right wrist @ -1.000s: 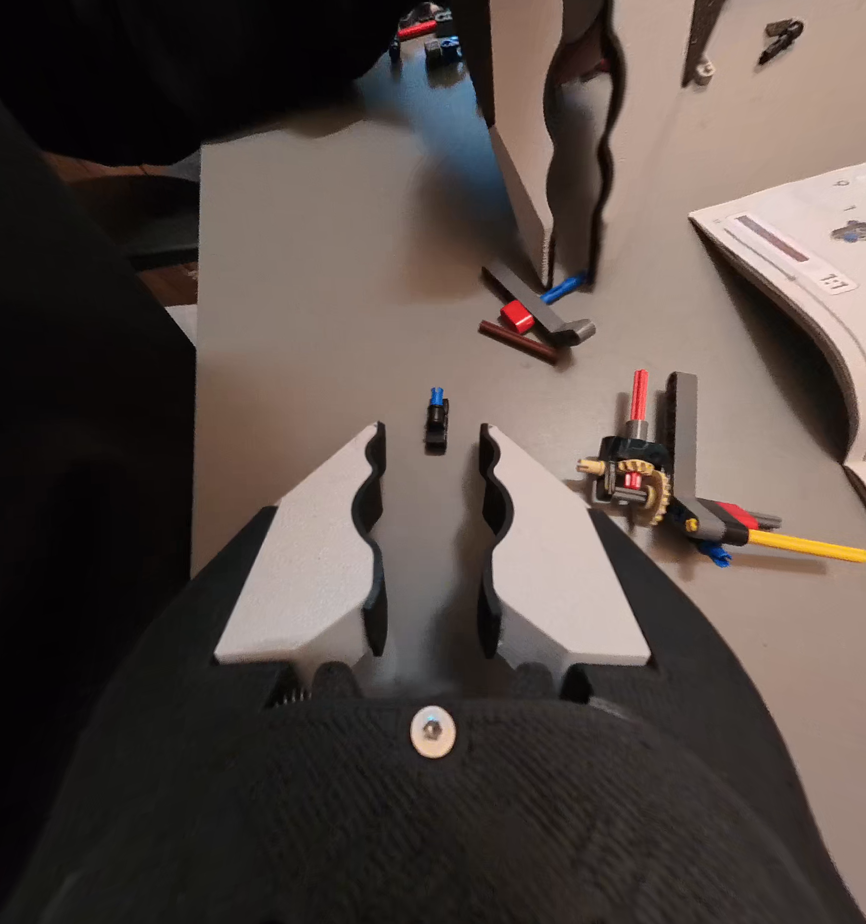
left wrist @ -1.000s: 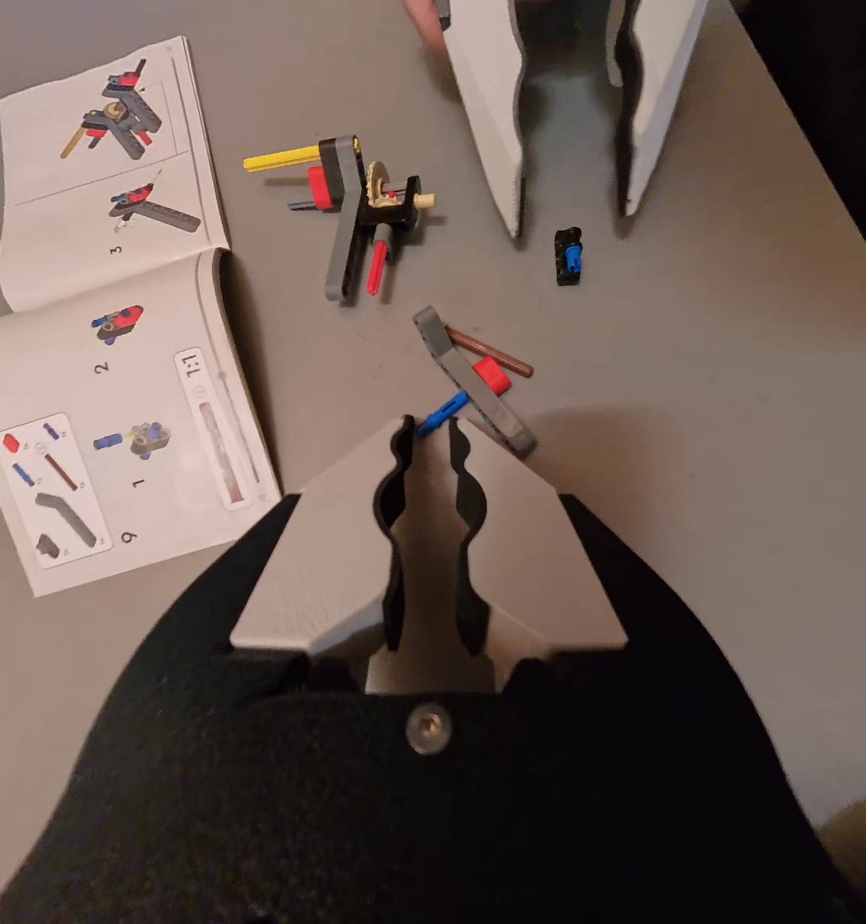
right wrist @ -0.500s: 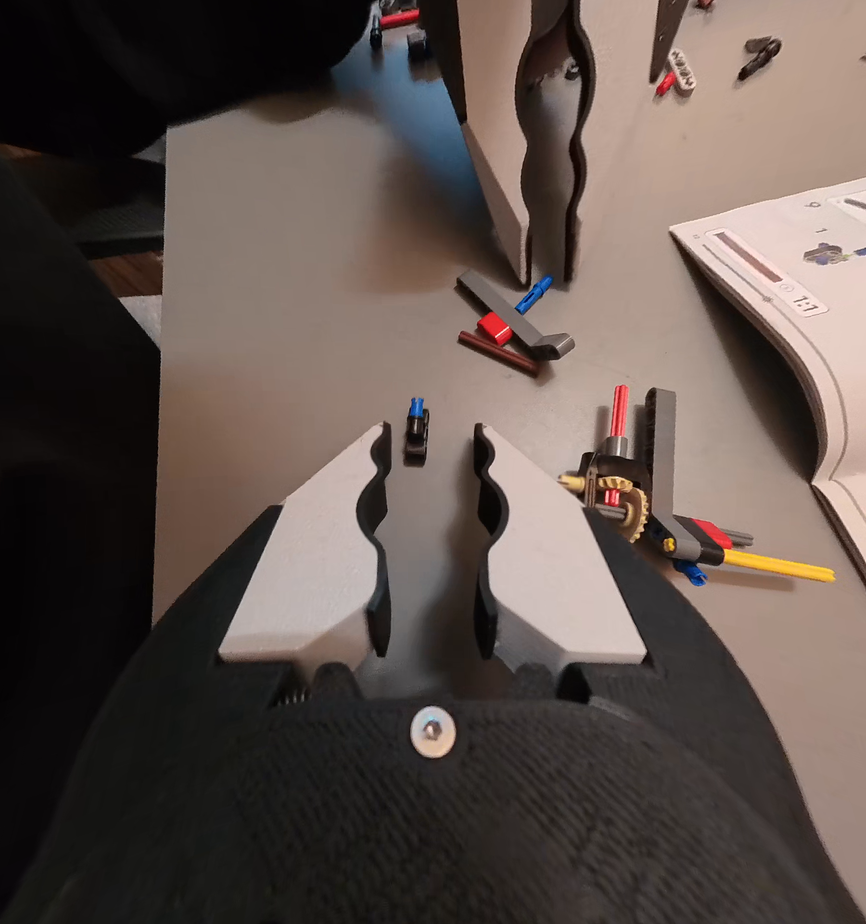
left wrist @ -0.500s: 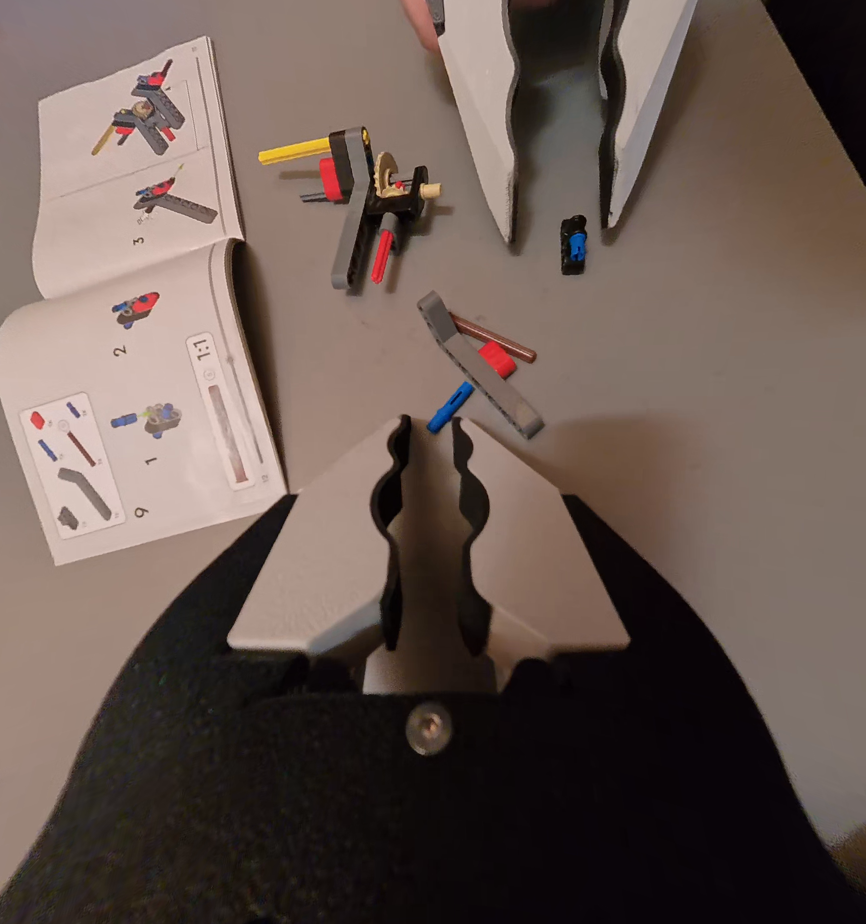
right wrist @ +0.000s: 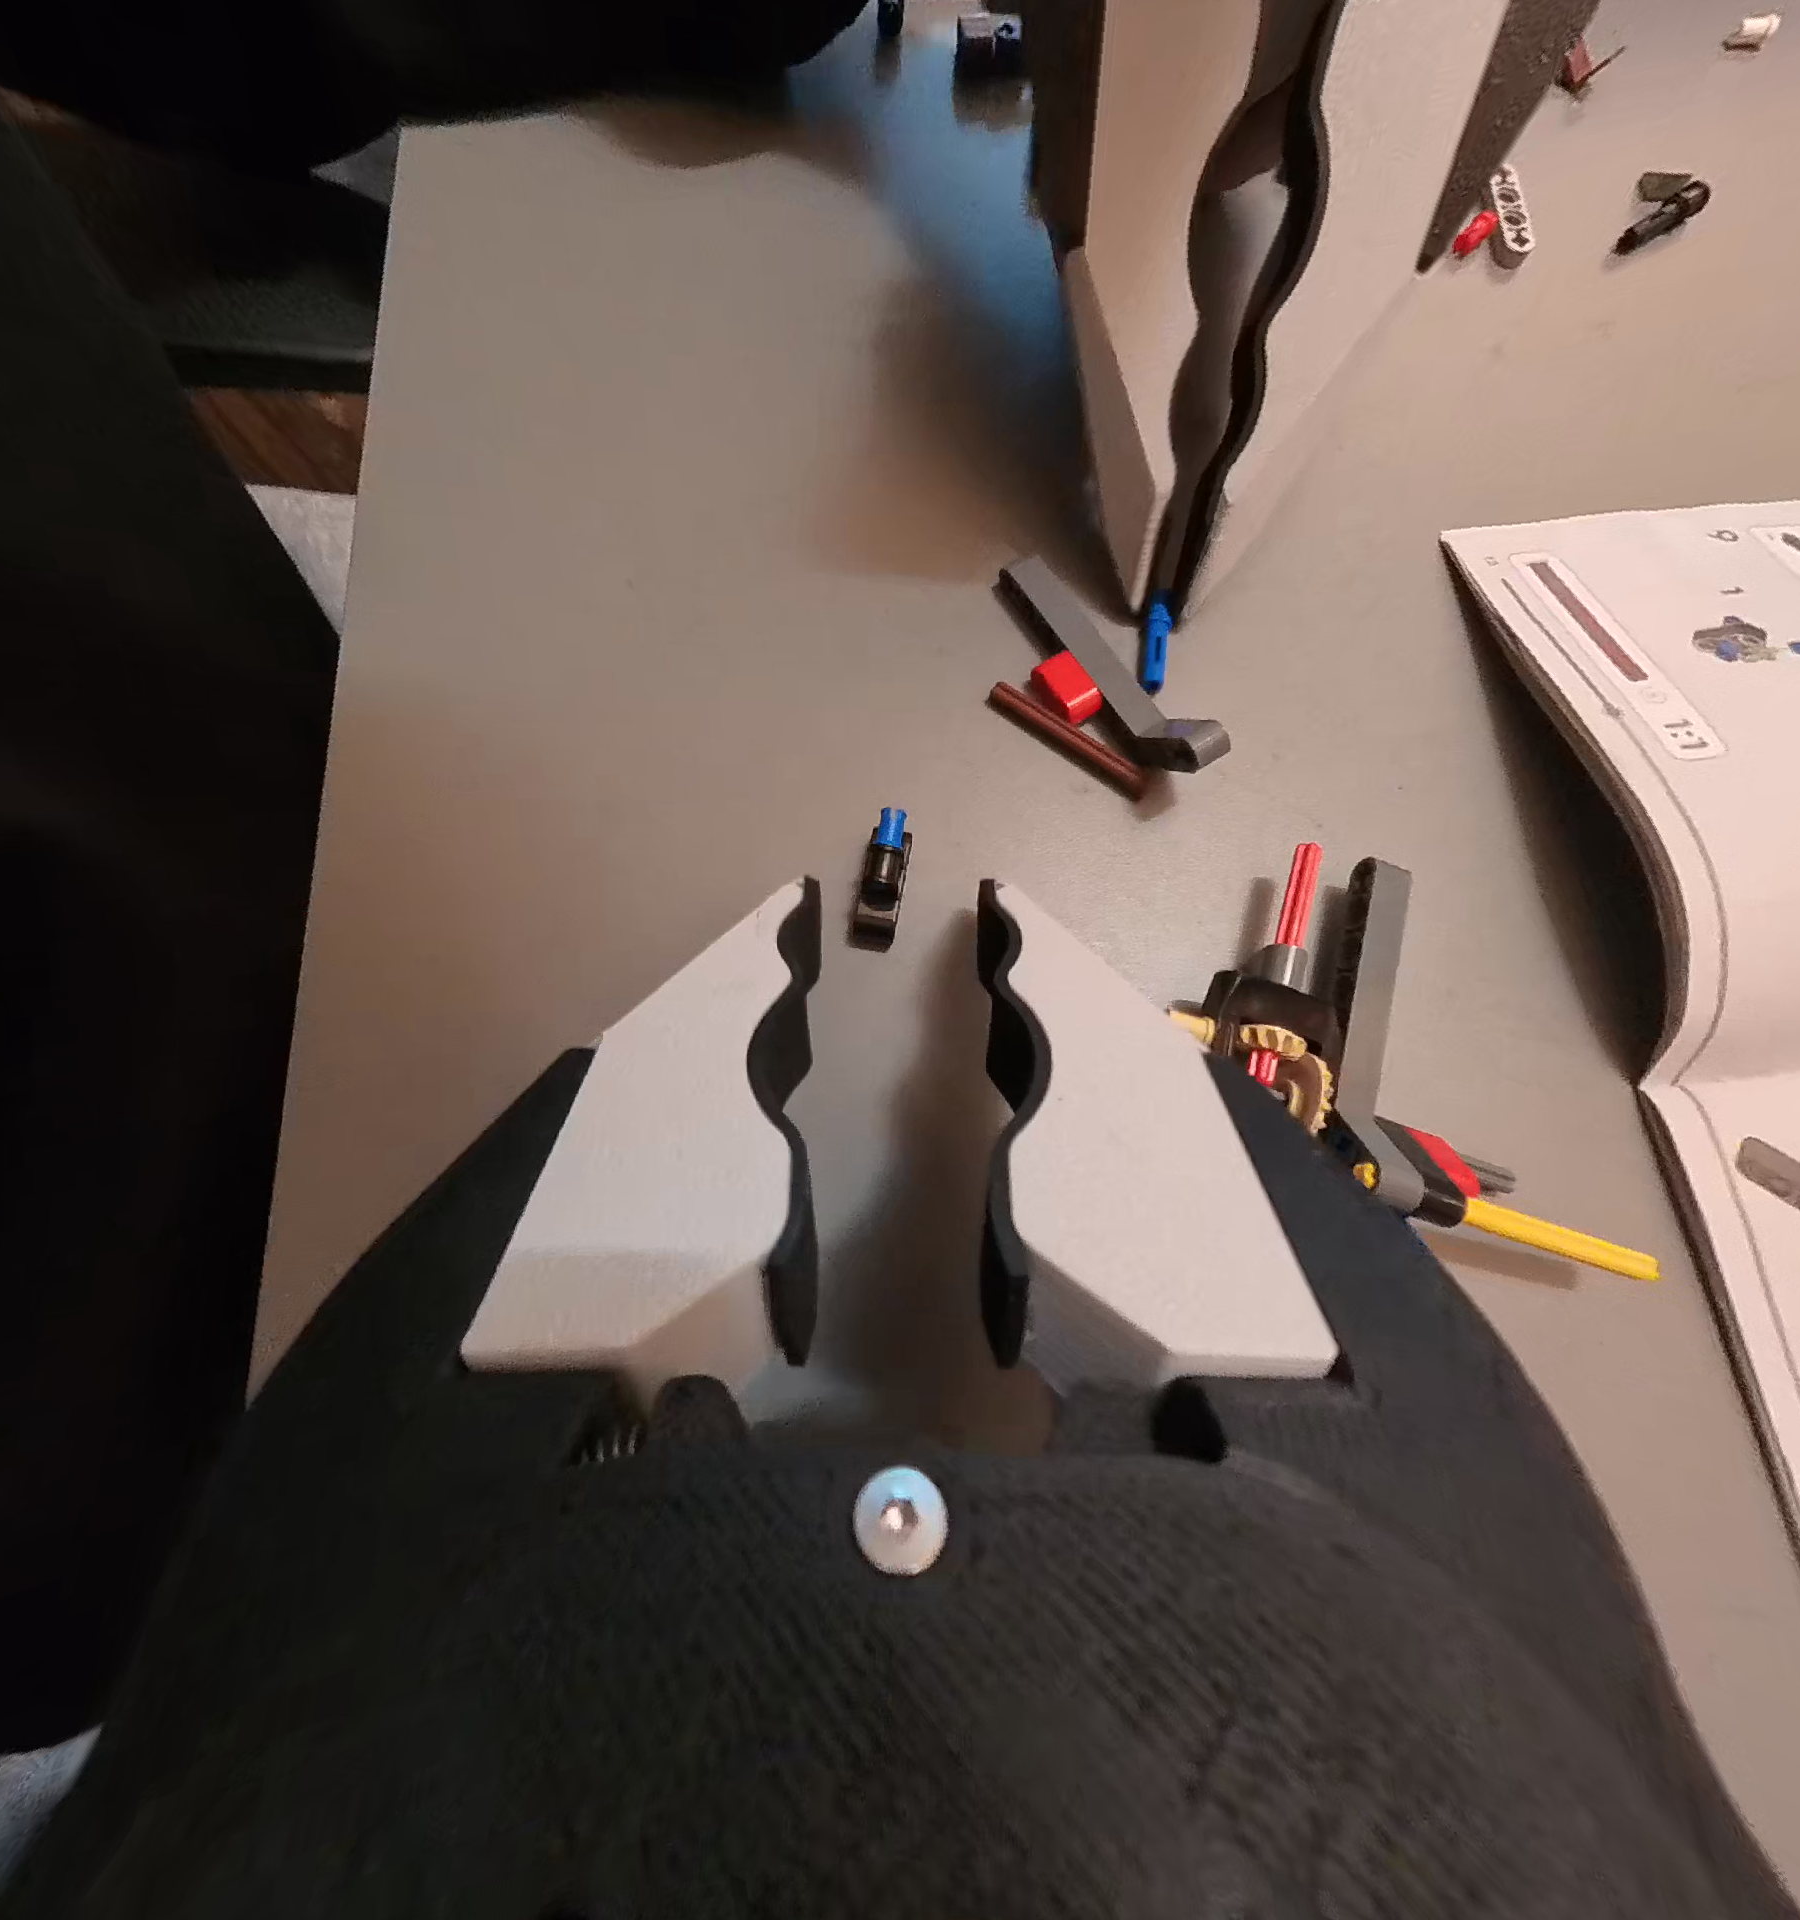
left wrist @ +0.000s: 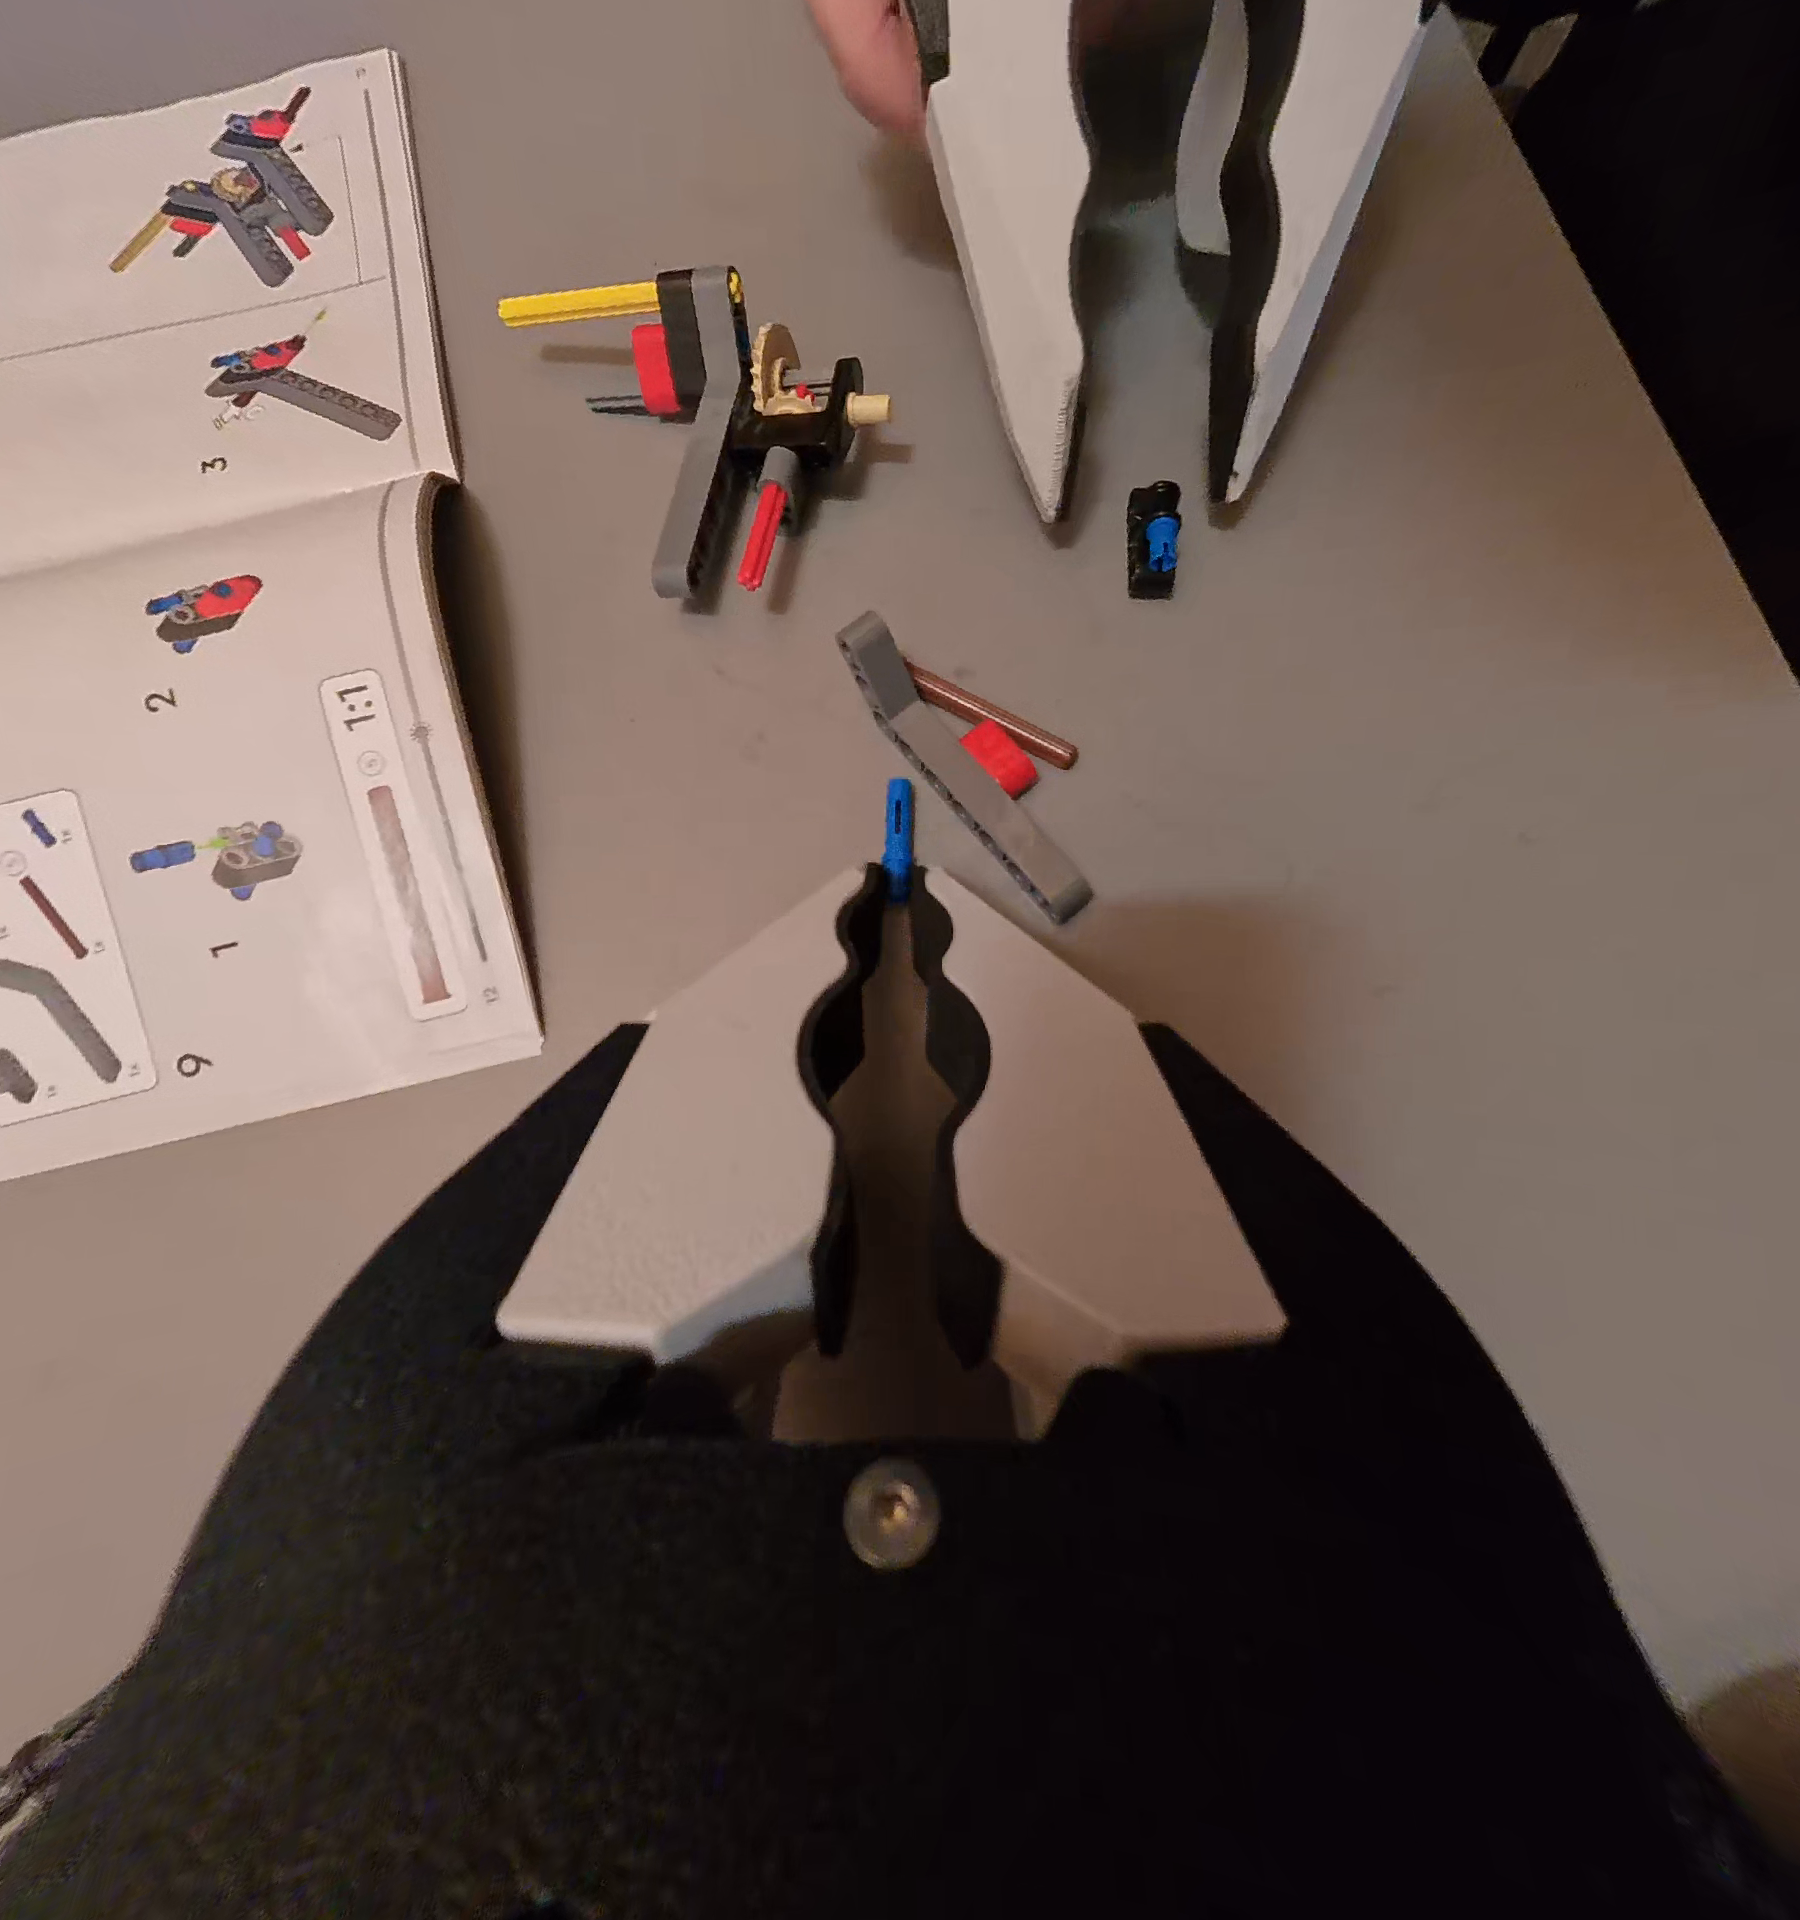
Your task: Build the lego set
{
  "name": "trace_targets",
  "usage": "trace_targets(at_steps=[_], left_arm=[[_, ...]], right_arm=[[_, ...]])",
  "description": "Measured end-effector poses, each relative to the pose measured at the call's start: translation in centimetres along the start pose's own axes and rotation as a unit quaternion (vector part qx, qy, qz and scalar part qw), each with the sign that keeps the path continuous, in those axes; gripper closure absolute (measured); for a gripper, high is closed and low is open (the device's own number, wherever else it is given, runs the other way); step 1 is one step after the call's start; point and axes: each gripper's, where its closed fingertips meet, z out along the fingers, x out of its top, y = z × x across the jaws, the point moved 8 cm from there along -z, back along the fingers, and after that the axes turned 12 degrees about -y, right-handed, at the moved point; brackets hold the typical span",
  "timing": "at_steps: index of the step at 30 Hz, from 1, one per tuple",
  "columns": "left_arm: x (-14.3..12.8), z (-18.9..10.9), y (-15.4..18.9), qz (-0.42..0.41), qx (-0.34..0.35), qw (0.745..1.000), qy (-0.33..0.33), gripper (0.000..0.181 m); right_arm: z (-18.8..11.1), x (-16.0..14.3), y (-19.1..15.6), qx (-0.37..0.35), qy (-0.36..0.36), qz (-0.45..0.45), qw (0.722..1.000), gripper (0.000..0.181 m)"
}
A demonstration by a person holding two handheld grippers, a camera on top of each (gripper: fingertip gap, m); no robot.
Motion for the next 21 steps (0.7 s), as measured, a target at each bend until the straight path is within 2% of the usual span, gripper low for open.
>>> trace_targets(at_steps=[6,10,15,19,21], left_arm=[[0.0,0.0,0.0,-0.003,-0.002,1.000,0.001,0.179],[-0.1,0.0,0.0,-0.003,-0.001,1.000,0.003,0.179],[-0.1,0.0,0.0,-0.007,-0.006,1.000,0.004,0.179],[-0.1,0.0,-0.1,-0.008,-0.006,1.000,0.005,0.179],[-0.1,0.0,-0.1,-0.008,-0.006,1.000,0.005,0.179]], right_arm=[[0.2,0.7,-0.4,-0.005,0.003,-0.019,1.000,0.161],[0.5,0.2,0.2,0.012,-0.002,0.037,0.999,0.170],[0.0,-0.4,1.4,0.030,0.014,0.137,0.990,0.171],[-0.7,0.3,1.2,0.027,0.044,0.120,0.991,0.167],[-0.4,0.4,1.0,0.021,0.034,0.107,0.993,0.162]])
